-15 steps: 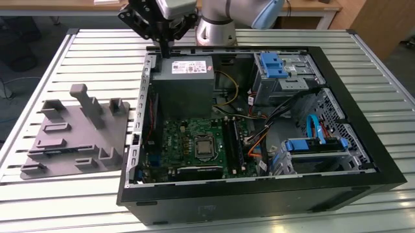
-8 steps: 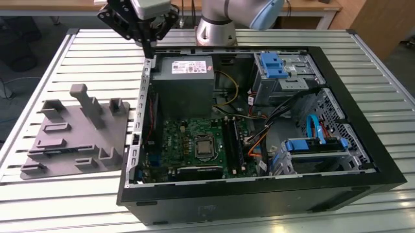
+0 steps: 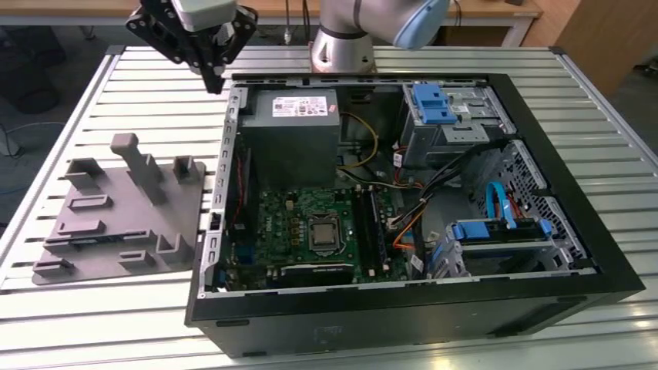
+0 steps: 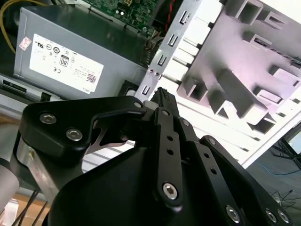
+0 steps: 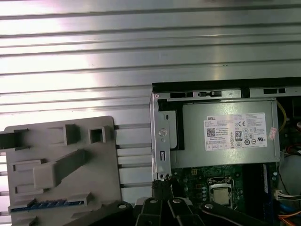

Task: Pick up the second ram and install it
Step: 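Reach for the second ram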

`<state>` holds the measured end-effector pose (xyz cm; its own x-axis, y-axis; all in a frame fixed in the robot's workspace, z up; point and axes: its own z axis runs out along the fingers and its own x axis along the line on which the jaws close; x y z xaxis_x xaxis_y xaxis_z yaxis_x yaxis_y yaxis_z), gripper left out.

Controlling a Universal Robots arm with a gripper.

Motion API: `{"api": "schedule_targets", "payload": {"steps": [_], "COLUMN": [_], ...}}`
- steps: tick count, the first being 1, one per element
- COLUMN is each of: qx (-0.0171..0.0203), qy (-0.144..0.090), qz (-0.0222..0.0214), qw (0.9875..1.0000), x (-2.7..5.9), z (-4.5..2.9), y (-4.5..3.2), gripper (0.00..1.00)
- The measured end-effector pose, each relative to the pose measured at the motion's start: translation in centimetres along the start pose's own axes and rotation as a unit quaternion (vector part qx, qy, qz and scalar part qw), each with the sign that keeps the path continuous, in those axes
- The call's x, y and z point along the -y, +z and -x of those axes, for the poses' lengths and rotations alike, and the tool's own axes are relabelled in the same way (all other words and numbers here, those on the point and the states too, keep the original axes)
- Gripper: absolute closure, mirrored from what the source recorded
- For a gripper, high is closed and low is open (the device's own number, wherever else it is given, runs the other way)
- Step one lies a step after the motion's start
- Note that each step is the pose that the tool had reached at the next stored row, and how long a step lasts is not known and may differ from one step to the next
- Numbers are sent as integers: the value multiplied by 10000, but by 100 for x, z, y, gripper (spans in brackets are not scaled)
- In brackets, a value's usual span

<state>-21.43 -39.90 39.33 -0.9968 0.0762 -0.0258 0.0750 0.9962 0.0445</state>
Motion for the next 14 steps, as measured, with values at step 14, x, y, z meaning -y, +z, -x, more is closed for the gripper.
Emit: {"api": "schedule_targets", "payload": {"steps": [14], "qx": [0], "qy": [0], "qz": [0], "qw": [10000], "x": [24], "z": [-319], "y": [-9], "gripper": [90]}}
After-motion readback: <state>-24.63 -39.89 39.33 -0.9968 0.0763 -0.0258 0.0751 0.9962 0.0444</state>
